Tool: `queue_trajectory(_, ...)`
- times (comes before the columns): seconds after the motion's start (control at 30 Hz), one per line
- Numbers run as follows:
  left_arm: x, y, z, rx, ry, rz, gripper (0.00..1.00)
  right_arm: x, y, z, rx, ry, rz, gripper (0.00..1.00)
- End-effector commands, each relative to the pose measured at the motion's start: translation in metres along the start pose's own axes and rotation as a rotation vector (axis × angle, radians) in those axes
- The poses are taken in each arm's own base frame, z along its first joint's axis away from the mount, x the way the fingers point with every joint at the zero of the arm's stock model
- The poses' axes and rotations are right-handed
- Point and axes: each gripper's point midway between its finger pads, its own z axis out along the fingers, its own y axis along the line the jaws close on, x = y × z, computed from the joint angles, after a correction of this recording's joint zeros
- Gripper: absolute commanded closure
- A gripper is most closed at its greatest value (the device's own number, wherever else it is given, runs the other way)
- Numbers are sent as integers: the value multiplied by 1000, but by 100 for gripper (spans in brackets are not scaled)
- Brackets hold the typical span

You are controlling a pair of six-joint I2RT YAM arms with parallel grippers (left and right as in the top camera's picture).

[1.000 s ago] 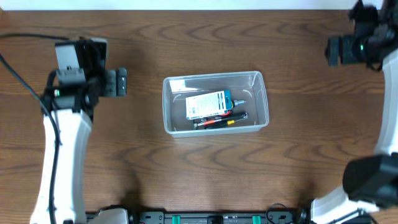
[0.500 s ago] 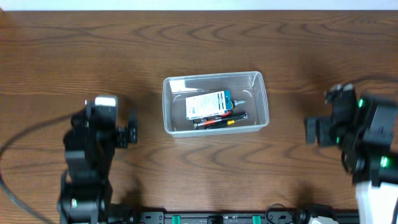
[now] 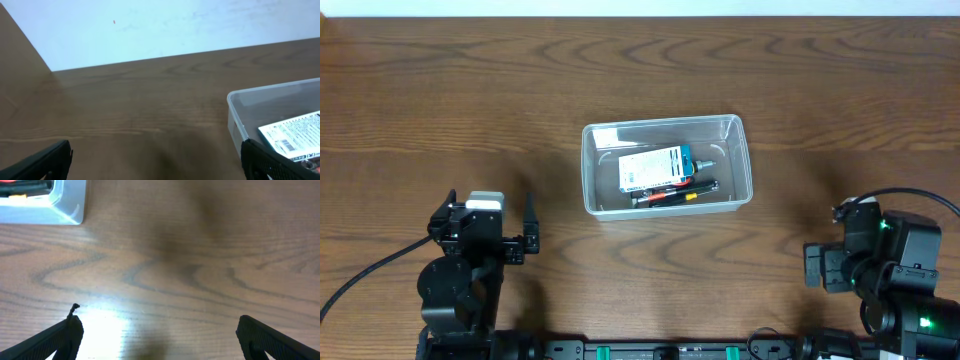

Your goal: Pack container

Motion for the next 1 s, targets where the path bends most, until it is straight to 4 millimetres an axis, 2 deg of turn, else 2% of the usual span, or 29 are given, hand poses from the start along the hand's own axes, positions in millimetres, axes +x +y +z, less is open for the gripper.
queue_trajectory(0.0, 6, -3, 1, 12, 17, -4, 2, 3, 0, 2, 6, 8, 7, 1)
queue_trajectory(0.5, 10, -3, 2, 14, 36, -4, 2, 1, -2, -2, 23, -20, -2, 1)
queue_trajectory(0.57, 11, -3, 2, 15, 40, -4, 2, -14, 1, -8, 14, -119, -11, 1)
queue_trajectory(0.63, 11, -3, 2, 15, 41, -4, 2, -36, 14, -16, -40, -285, -50, 1)
queue_trajectory(0.7, 11, -3, 2, 15, 42, -4, 2, -47, 26, -18, -79, -417, -91, 1)
queue_trajectory(0.87, 16, -4, 2, 18, 63, -4, 2, -39, 41, 9, -133, -600, -27, 1)
queue_trajectory(0.97, 21, -5, 2, 21, 83, -4, 2, -44, 47, 21, -155, -710, -30, 1)
